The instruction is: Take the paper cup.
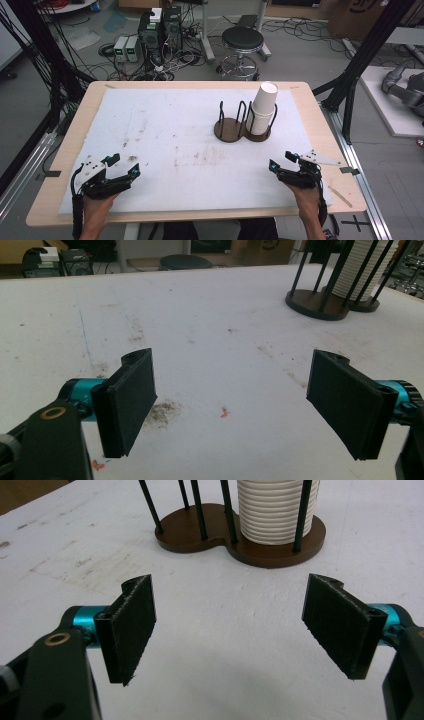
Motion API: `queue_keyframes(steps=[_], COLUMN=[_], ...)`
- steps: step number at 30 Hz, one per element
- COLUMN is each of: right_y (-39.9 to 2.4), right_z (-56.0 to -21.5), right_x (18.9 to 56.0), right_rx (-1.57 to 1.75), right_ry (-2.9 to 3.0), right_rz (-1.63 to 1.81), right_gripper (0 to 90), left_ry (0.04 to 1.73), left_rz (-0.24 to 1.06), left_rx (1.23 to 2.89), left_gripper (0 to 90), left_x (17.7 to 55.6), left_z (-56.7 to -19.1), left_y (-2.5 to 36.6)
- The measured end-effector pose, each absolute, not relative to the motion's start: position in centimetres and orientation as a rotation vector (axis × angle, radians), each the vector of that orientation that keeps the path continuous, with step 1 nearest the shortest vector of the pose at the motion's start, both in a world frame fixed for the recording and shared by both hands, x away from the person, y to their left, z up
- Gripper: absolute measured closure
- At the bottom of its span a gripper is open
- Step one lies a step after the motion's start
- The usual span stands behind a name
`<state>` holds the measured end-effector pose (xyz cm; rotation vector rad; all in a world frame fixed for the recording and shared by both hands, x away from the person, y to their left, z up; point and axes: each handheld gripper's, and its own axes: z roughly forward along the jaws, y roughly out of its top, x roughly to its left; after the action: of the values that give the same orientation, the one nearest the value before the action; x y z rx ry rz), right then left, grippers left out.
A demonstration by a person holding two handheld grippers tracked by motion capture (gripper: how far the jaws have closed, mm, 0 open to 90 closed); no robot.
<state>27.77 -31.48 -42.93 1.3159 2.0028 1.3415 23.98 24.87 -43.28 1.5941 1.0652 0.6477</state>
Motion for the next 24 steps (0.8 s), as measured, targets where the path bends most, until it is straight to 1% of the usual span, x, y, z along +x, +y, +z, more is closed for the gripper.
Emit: queue_keyframes(steps=[15,24], right_y=[-31.59,-32.1], right_z=[-42.92,-42.45], right_x=[27.8,28.45], right_rx=[1.318,1.311], right_ry=[2.008,2.003], right_rz=[1.34,1.347], right_gripper=[22.1,22.1], left_ry=[1.062,1.058], left_rz=[0.654,0.652], left_rx=[1.602,1.611], left_gripper=[19.5,19.6], left_x=[23.99,24.09], left_z=[-43.28,-43.33], left_y=[24.84,24.91])
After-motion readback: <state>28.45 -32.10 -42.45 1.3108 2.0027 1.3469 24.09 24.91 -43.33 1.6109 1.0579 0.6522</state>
